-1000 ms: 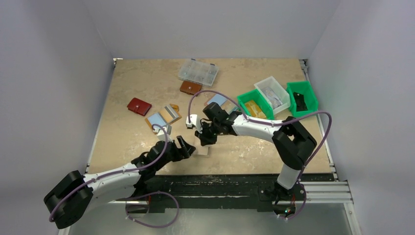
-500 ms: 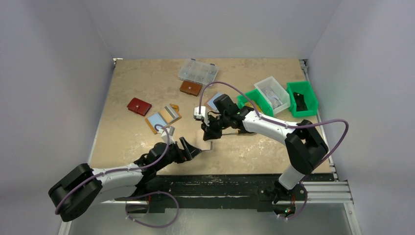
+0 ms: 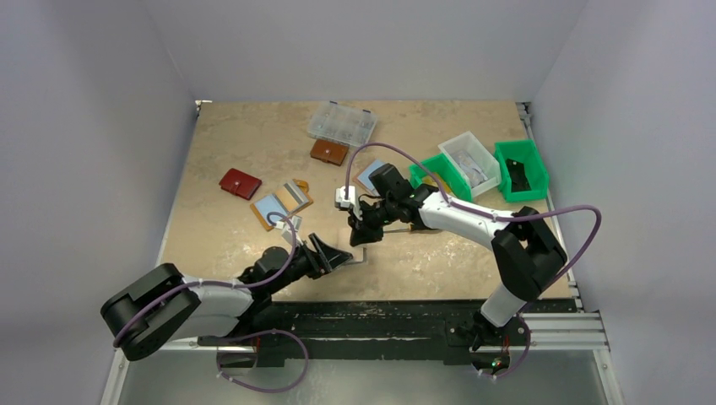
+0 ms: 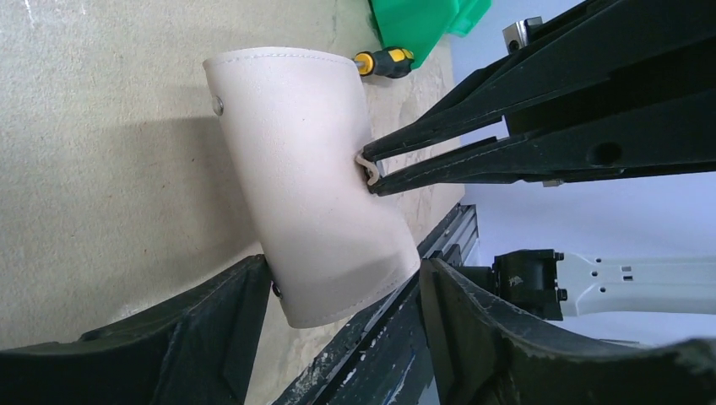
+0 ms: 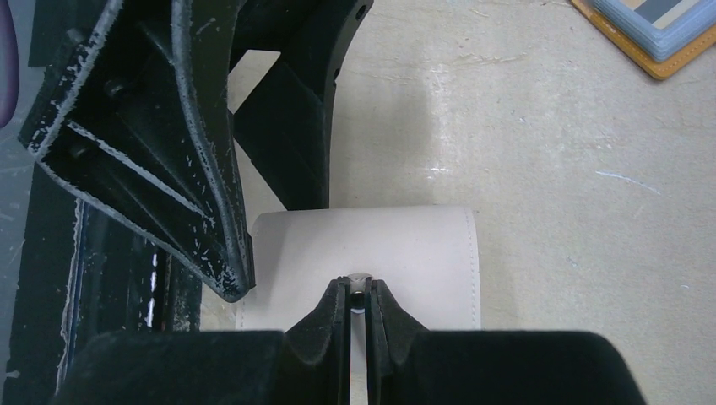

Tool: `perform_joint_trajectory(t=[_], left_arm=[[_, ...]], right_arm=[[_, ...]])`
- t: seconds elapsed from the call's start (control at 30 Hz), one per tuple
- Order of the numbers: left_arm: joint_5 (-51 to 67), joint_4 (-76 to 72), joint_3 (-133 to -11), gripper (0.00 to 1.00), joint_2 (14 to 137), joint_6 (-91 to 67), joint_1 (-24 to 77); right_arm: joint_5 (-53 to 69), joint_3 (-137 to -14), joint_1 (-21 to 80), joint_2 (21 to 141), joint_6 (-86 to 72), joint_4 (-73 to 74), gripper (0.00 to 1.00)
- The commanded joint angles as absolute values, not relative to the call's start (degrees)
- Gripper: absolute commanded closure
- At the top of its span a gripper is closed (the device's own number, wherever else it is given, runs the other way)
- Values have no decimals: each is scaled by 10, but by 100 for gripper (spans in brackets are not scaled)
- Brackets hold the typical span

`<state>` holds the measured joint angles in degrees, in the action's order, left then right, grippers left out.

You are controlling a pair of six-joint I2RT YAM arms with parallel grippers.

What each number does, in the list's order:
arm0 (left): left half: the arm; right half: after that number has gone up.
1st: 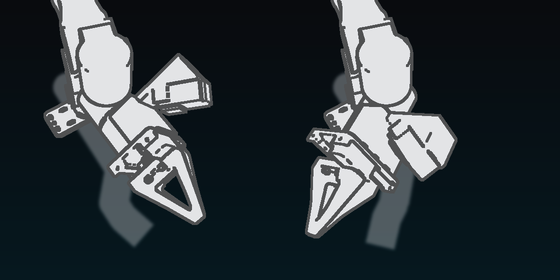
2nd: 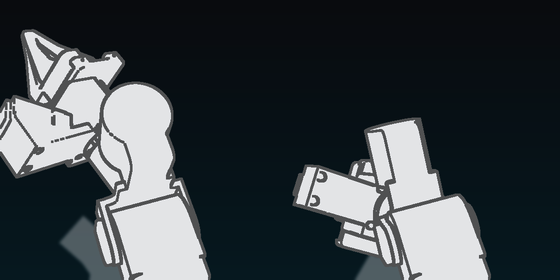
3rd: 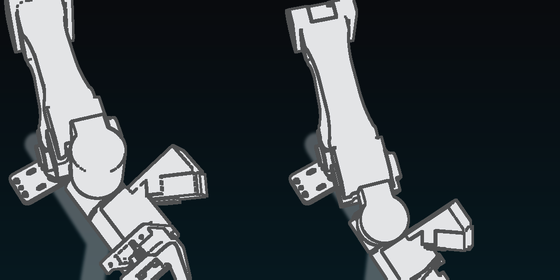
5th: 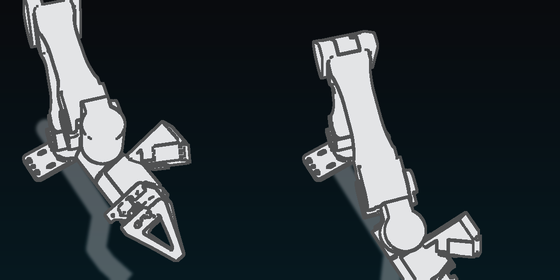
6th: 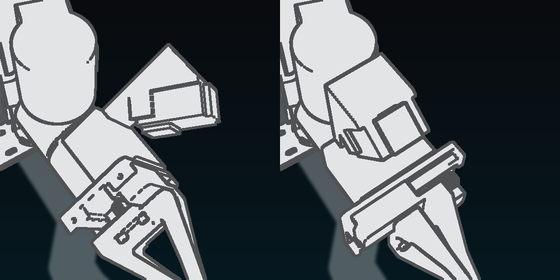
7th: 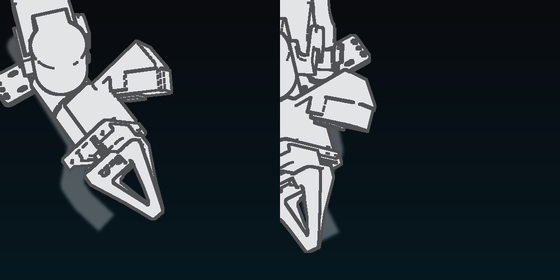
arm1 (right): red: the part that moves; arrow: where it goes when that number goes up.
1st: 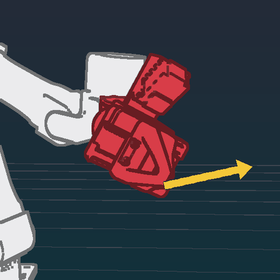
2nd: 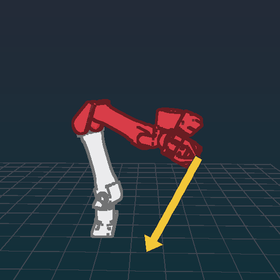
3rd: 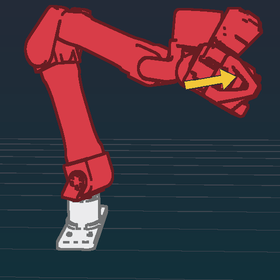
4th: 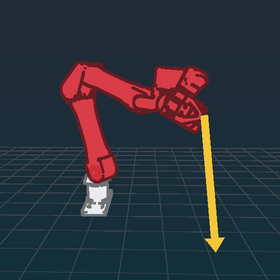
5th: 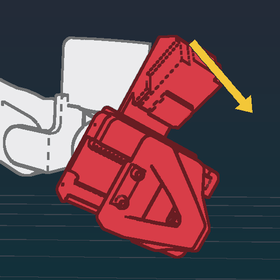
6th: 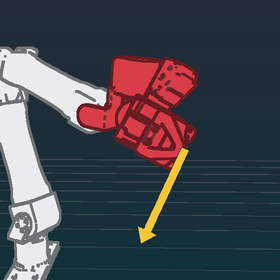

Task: Take the credit cards out of the card holder
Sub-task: Open the card holder at the center of the board.

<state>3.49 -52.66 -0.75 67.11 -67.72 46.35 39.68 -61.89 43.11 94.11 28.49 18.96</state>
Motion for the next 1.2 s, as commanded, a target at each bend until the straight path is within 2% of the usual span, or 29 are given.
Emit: perform_joint_trajectory(t=[0.0, 0.1, 0.2, 0.23, 0.3, 0.47, 1.17], left_arm=[[41, -613, -8, 35, 691, -698, 461], [45, -629, -10, 43, 704, -702, 461], [45, -630, -12, 55, 710, -702, 461], [44, -629, -12, 60, 712, -702, 461], [38, -623, -10, 76, 714, -702, 461], [17, -611, 0, 99, 714, -706, 456], [-65, -423, 33, 100, 560, -700, 447]], right_arm=[[427, -619, 432, 912, 294, 180, 100], [427, -619, 432, 915, 294, 181, 100], [425, -619, 432, 916, 294, 182, 100], [425, -619, 432, 916, 294, 182, 100], [424, -620, 432, 916, 296, 183, 100], [414, -622, 432, 914, 302, 187, 100], [315, -627, 417, 912, 348, 227, 100]])
